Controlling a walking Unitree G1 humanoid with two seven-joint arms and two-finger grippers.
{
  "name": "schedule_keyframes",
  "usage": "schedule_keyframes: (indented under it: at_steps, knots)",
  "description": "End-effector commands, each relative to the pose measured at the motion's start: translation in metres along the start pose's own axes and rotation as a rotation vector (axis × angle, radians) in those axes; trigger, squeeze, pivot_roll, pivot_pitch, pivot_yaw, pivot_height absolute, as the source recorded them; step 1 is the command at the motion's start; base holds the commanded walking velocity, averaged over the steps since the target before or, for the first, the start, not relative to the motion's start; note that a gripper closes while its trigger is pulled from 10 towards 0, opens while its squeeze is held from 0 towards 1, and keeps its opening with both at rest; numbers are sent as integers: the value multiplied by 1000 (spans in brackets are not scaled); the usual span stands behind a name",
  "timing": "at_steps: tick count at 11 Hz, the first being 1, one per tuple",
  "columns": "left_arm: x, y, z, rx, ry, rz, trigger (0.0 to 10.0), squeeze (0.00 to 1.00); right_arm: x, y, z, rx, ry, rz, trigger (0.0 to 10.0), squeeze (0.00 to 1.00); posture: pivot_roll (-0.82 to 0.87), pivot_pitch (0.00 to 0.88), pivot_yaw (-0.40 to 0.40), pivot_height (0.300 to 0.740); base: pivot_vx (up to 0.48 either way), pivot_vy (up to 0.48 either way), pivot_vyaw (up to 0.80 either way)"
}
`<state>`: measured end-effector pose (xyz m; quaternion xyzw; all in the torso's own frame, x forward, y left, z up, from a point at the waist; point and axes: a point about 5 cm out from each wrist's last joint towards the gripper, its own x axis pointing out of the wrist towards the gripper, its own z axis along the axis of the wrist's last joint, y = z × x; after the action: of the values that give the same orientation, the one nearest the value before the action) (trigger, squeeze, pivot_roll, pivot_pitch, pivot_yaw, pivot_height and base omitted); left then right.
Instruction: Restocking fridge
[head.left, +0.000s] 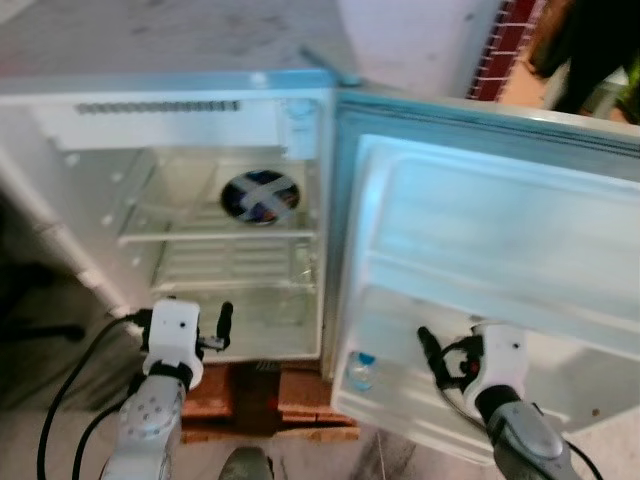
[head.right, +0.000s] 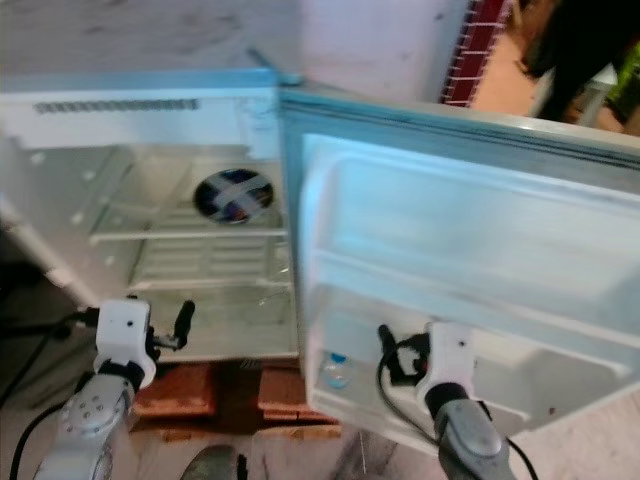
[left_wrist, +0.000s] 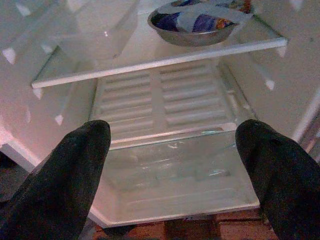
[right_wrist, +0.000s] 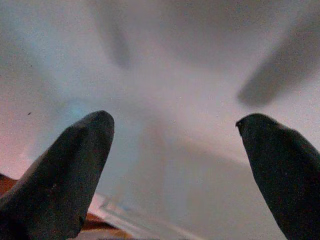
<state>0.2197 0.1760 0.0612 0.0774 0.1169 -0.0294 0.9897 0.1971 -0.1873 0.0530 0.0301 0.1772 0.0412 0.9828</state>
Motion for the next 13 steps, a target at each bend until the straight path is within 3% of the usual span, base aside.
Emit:
schedule_keyframes:
  at_steps: [1,7,13]
  knots:
    - [1,1,-1,21,7,1,10000,0,7,9,34,-34,-156,52,10000,0,57,0,-4,707,-289,0,0]
    - [3,0,-1,39,2,-3,10000,0,11,15,46,-5,-218,82,10000,0,58,0,2,740,-257,0,0]
    - [3,-2,-3,47,12,-1,10000,0,15,17,41,8,-177,86,10000,0,56,0,7,740,0,0,0]
